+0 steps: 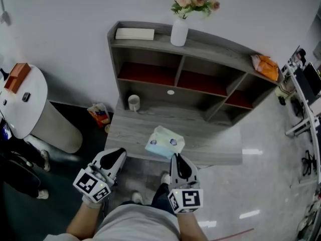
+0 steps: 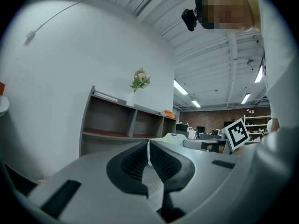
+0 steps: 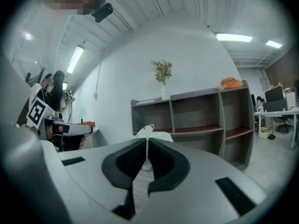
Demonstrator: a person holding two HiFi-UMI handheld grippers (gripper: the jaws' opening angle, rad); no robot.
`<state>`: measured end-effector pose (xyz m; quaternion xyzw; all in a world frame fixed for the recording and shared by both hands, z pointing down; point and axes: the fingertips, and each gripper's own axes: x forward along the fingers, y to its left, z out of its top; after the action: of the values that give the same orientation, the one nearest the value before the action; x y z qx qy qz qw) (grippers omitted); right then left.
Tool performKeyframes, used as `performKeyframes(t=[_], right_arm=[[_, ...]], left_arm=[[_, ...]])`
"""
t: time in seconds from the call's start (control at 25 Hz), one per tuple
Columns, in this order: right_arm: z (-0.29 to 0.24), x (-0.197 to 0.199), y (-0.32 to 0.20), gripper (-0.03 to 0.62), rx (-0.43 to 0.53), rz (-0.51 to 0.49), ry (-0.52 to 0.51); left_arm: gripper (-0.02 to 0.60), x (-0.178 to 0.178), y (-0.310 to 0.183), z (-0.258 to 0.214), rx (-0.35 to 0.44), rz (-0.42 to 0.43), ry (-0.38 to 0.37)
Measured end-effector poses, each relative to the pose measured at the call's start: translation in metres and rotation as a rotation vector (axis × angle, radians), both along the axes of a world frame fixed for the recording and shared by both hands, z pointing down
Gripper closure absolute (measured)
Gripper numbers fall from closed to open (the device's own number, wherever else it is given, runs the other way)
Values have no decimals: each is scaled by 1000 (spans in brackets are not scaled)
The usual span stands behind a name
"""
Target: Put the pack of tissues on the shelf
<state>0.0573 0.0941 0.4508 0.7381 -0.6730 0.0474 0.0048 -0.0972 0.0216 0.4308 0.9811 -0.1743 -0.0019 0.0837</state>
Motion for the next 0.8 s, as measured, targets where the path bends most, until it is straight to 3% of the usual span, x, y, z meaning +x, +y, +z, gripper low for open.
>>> performKeyframes(t=[0.44, 0.8], right_arm=[[12, 69, -91, 566, -38, -157, -10], [-8, 101, -158, 566, 17, -322, -18]], left_arm=[[564, 72, -68, 10, -36, -123, -35], [563, 106, -97, 0, -47, -285, -37]])
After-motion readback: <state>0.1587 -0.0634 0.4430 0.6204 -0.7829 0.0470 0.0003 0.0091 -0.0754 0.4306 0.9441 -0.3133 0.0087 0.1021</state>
